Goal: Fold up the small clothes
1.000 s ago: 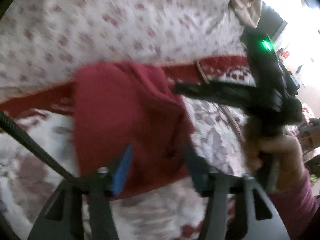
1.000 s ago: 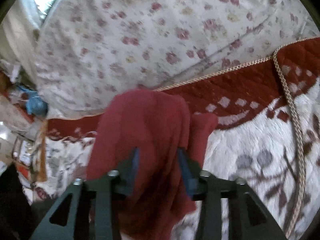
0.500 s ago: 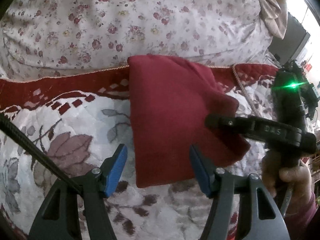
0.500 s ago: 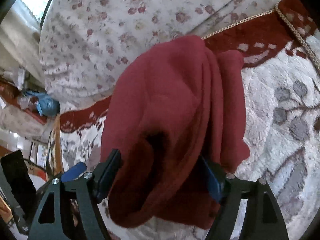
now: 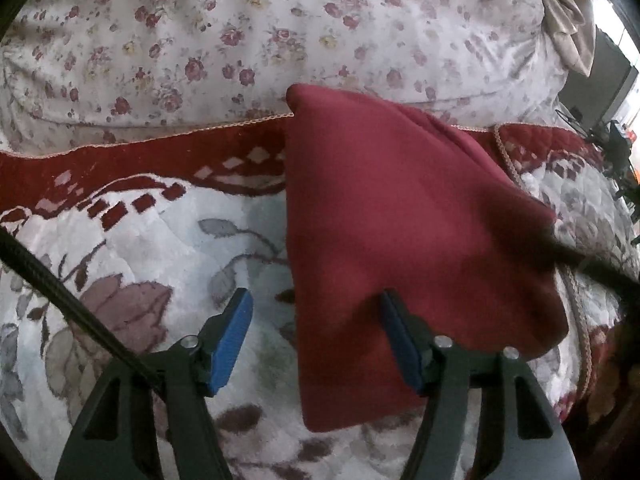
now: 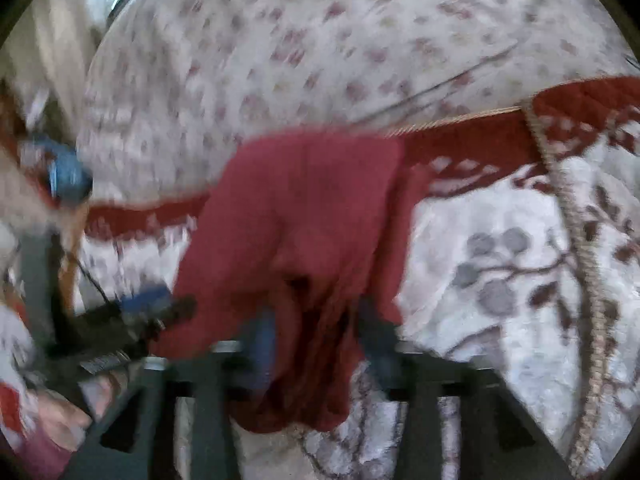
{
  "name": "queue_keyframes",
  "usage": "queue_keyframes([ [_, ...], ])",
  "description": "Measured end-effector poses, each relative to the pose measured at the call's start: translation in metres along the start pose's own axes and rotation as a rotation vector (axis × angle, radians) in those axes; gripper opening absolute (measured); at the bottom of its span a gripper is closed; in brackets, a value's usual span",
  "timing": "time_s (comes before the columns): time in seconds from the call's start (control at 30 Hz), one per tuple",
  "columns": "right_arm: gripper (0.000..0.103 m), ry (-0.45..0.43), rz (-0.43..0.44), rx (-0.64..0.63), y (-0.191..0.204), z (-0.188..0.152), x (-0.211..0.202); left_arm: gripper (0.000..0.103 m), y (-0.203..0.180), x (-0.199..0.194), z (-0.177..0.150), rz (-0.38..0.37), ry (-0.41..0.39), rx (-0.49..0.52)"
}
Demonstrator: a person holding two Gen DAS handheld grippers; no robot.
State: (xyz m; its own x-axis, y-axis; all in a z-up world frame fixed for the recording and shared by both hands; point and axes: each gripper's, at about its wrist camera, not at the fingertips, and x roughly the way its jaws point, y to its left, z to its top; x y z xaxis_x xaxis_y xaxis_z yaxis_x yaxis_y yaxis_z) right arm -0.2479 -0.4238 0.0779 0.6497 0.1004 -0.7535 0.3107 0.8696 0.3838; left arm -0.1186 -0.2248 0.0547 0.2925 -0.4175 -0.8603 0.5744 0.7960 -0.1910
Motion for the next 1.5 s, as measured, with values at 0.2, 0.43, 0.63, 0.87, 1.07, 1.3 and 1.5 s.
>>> queue_keyframes([
  [0.2, 0.074, -0.035, 0.007, 0.133, -0.016, 0.043, 0.023, 0.070, -0.002, 0.006, 0.001, -0.009, -0.007, -0.010],
  [0.43, 0.021, -0.049, -0.107, -0.030, 0.005, 0.060, 0.051, 0.076, -0.010, 0.005, -0.001, -0.006, -0.013, 0.030],
  [0.63, 0.023, -0.036, -0.226, -0.056, -0.011, 0.051, 0.070, 0.080, -0.009, 0.012, -0.002, -0.006, -0.004, 0.018],
  [0.87, 0.040, -0.115, -0.162, -0.041, 0.009, 0.045, 0.004, 0.080, -0.012, 0.012, -0.004, 0.007, -0.013, 0.018],
  [1.07, 0.039, -0.053, -0.097, -0.162, 0.043, 0.015, 0.014, 0.080, -0.013, 0.011, -0.007, 0.016, -0.020, 0.018],
  [1.3, 0.030, -0.030, -0.292, -0.204, 0.026, -0.007, 0.039, 0.080, -0.013, 0.012, -0.008, 0.020, -0.021, 0.022],
  [1.5, 0.036, -0.045, -0.203, -0.103, 0.020, 0.002, 0.002, 0.080, -0.015, 0.011, -0.009, 0.026, -0.025, 0.015],
])
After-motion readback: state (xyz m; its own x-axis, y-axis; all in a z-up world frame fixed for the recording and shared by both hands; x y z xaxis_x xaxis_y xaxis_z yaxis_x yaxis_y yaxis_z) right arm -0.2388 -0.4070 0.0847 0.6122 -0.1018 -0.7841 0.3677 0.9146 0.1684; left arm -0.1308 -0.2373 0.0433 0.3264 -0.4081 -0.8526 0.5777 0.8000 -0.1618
